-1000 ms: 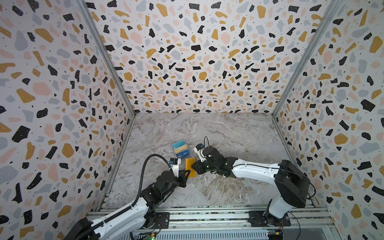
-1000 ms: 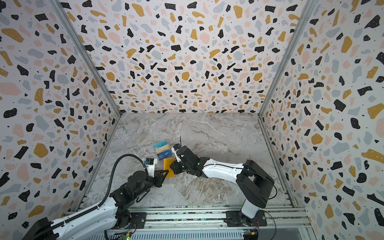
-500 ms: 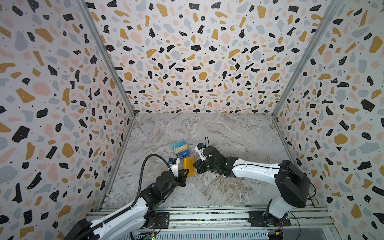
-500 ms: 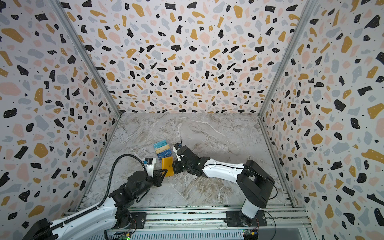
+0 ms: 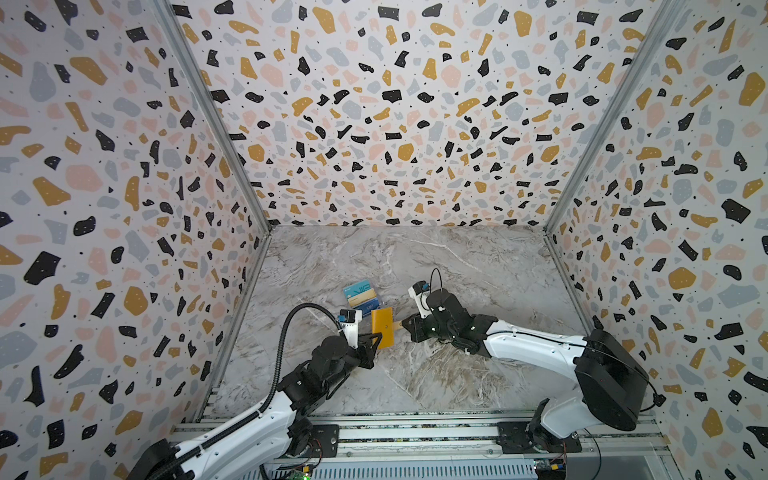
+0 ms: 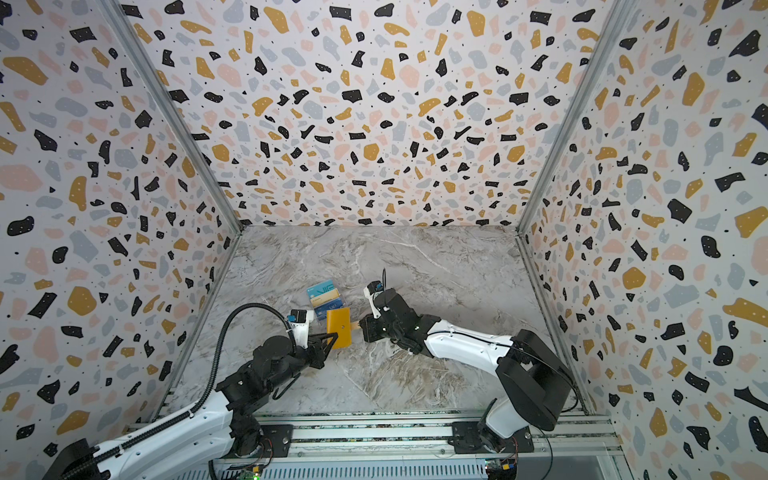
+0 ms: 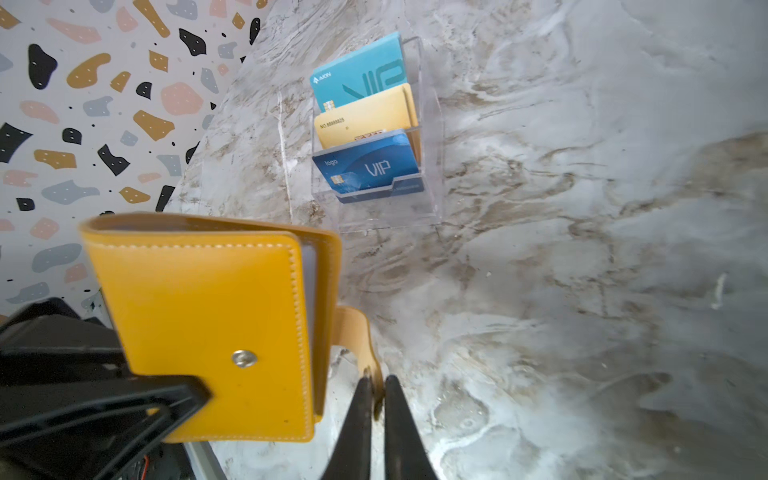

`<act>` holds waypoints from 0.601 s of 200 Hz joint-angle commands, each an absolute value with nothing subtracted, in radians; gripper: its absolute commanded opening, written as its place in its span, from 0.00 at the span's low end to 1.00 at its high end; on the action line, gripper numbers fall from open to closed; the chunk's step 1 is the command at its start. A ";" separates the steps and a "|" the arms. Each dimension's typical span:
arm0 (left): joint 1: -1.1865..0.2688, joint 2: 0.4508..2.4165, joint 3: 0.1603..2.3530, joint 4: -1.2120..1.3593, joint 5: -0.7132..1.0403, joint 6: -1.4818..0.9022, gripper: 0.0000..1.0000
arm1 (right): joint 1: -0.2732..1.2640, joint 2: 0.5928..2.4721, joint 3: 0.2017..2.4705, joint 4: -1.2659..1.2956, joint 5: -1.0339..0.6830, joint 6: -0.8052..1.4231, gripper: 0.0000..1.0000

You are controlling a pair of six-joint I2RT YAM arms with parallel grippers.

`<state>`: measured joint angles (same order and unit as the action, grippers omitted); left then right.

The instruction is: Take the credit cards out of the card holder

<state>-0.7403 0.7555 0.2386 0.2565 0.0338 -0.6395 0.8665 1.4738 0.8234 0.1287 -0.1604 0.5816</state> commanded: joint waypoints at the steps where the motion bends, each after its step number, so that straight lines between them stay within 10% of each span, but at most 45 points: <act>1: -0.730 0.750 0.289 0.350 0.160 -0.638 0.00 | 0.843 1.411 0.772 0.217 -0.219 0.555 0.14; 120: -0.579 0.875 0.282 0.740 0.525 -0.800 0.00 | 0.731 1.204 0.450 0.662 -0.464 0.671 0.41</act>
<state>-0.5976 0.8677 0.2626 0.5724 0.4210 -0.7677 0.7433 1.2381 0.4831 0.5030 -0.3744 0.6258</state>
